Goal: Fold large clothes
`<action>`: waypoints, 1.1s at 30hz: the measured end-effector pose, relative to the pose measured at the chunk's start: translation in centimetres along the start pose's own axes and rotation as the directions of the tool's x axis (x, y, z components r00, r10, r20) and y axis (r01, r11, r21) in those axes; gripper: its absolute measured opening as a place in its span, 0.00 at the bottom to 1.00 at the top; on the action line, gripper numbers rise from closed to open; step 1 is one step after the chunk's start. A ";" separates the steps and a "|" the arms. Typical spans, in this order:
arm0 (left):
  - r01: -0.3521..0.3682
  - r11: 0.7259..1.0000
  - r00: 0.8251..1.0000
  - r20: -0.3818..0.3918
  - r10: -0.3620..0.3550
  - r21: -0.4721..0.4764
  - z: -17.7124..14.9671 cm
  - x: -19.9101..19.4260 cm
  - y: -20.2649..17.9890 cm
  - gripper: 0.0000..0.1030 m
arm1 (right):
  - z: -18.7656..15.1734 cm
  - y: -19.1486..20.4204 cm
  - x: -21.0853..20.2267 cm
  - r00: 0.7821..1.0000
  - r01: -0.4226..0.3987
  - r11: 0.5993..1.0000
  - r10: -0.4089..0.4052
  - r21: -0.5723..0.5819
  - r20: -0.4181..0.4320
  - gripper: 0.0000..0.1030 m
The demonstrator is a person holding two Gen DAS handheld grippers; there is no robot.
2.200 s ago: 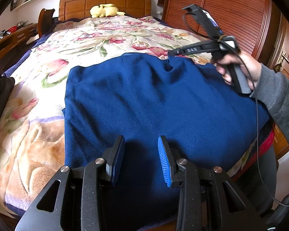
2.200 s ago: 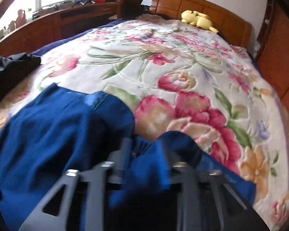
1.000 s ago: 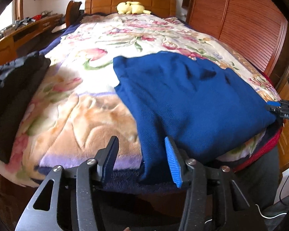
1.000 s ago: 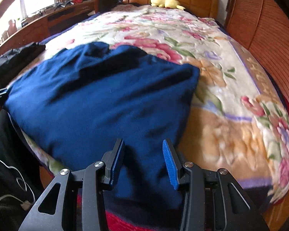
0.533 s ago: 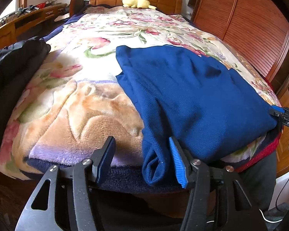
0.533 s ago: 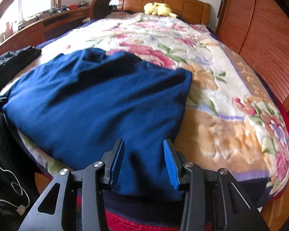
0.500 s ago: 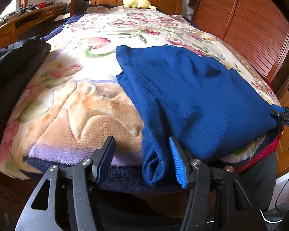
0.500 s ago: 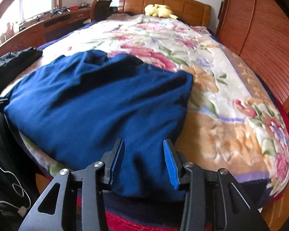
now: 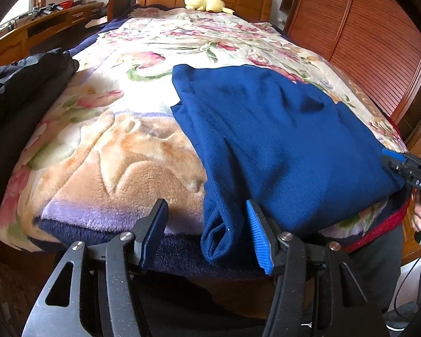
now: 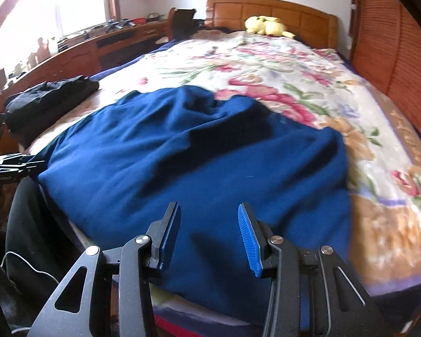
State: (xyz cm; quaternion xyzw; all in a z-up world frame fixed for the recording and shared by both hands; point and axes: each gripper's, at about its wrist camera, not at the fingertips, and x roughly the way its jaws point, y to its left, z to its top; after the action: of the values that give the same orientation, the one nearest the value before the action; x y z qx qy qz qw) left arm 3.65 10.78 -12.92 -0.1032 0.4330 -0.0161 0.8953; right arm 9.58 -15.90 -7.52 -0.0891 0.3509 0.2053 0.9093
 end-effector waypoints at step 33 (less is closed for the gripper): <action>0.275 0.851 0.938 0.069 -0.340 0.447 15.2 -0.7 -26.5 0.09 | -5.2 -8.3 -6.8 0.996 0.077 0.989 -0.082 0.124 0.037 0.46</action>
State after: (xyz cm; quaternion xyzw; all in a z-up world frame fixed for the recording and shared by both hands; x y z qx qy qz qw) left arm 16.66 -12.47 2.08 0.0283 0.3301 -0.2470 0.9106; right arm 5.49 -27.08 -6.58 -0.0425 0.3397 0.1489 0.9277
